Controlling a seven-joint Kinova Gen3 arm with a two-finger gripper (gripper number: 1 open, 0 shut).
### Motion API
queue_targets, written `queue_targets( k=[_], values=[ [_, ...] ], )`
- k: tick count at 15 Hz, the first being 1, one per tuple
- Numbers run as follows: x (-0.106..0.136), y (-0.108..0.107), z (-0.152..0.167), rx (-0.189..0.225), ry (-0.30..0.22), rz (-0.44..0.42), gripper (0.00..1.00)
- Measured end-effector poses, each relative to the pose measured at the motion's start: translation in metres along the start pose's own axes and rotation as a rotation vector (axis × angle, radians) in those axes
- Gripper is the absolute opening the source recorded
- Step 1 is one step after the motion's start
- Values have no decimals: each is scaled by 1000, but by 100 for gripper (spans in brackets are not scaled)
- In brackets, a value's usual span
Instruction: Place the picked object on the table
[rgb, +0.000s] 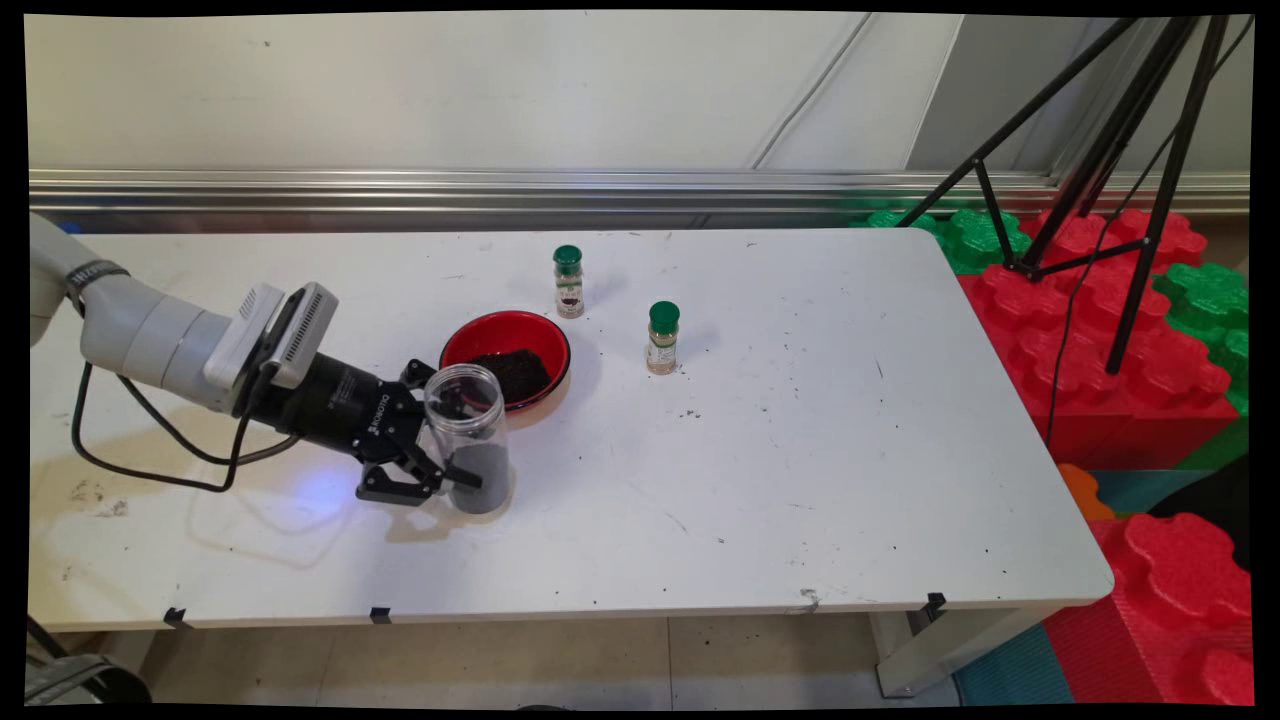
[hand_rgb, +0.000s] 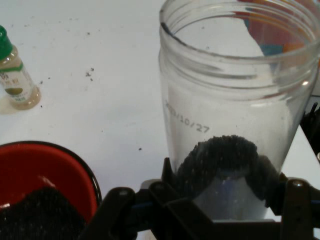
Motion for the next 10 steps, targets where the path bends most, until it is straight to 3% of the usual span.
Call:
queue_targets(
  k=[10],
  values=[
    [-17, 1, -1, -13, 3, 16, 0]
  ],
)
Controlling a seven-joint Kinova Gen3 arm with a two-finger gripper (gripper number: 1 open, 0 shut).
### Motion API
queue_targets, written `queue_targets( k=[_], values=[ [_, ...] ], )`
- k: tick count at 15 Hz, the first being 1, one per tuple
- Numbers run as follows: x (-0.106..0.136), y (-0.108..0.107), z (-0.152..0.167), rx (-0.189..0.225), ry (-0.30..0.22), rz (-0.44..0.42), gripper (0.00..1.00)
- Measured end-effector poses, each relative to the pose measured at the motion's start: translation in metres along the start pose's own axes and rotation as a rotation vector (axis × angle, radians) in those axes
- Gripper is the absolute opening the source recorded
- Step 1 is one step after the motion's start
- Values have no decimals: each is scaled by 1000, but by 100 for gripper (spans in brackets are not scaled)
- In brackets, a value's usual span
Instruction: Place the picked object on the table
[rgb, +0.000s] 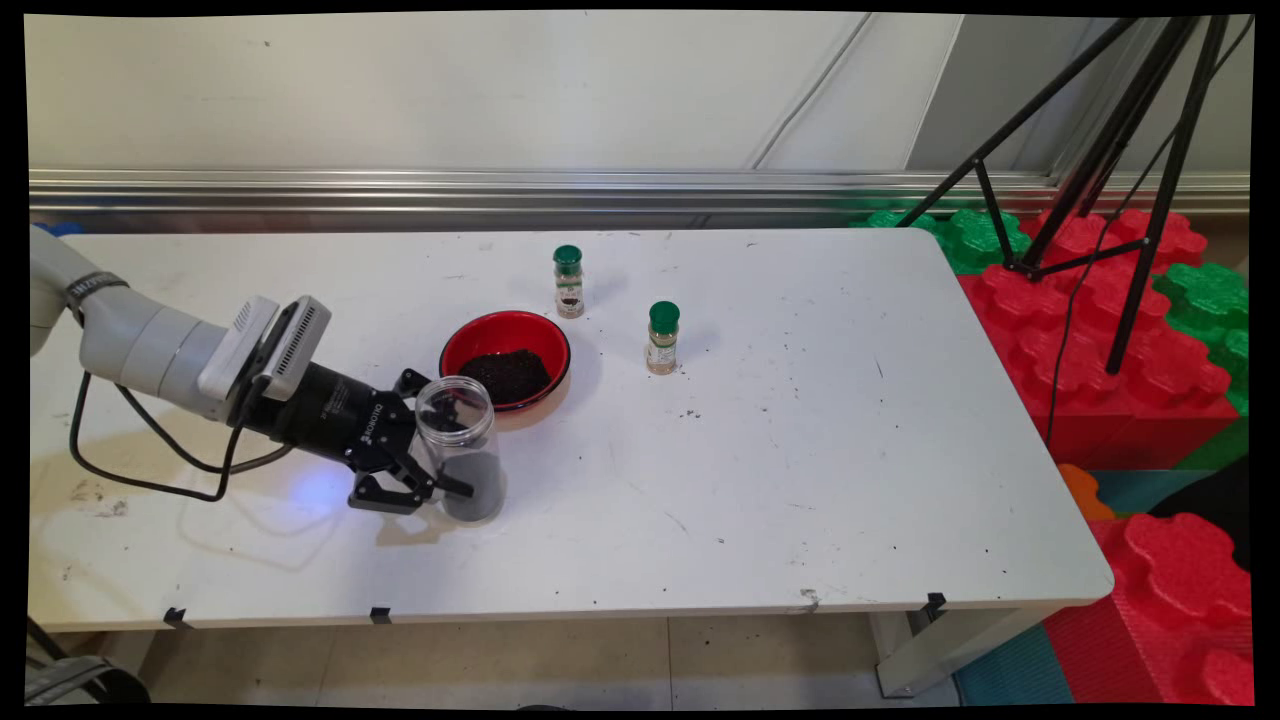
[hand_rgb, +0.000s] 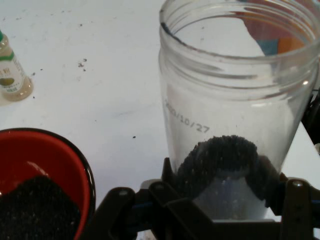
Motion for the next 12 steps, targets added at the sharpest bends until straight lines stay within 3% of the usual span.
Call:
queue_targets(
  k=[9, 10, 12],
  values=[
    [-10, 0, -2, -3, -2, 14, 0],
    [-11, 0, -2, -3, -2, 15, 100],
    [-12, 0, -3, -3, -1, 17, 100]
  ],
)
